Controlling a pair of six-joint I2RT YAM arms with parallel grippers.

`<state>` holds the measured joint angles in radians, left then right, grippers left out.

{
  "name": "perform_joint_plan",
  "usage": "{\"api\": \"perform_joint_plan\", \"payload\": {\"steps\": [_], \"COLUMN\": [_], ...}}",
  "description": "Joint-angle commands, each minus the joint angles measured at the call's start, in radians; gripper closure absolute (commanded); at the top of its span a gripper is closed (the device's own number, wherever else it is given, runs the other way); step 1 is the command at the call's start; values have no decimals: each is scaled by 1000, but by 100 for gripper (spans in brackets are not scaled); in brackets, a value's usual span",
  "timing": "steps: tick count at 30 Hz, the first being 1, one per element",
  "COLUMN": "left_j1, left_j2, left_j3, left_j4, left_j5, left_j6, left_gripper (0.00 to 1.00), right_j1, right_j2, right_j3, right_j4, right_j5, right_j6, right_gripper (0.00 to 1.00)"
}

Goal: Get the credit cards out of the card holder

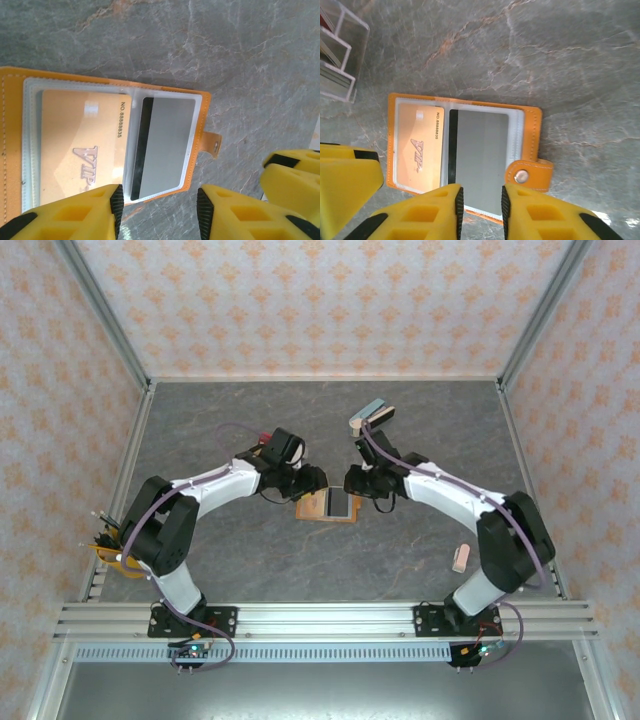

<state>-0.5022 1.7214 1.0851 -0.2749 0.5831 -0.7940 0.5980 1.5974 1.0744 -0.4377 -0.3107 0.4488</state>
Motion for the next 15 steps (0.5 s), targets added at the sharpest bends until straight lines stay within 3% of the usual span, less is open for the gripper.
{"api": "perform_joint_plan", "payload": {"steps": [1,7,15], "left_j1": [-5,-9,-31], "left_j2": [12,53,112], "left_j3": [-12,-1,48], "left_j4": [18,40,19], "left_j5": [2,50,54], "left_j6": [-10,3,37], "left_gripper": [52,54,66], "right_j1": [20,29,29], "right_j2": [52,142,222], "right_j3": [47,82,118], "right_j4": [-55,-84,-137], "right_j5": [-1,-2,45], "right_j6": [-2,-4,-16], "right_gripper": [75,82,85]}}
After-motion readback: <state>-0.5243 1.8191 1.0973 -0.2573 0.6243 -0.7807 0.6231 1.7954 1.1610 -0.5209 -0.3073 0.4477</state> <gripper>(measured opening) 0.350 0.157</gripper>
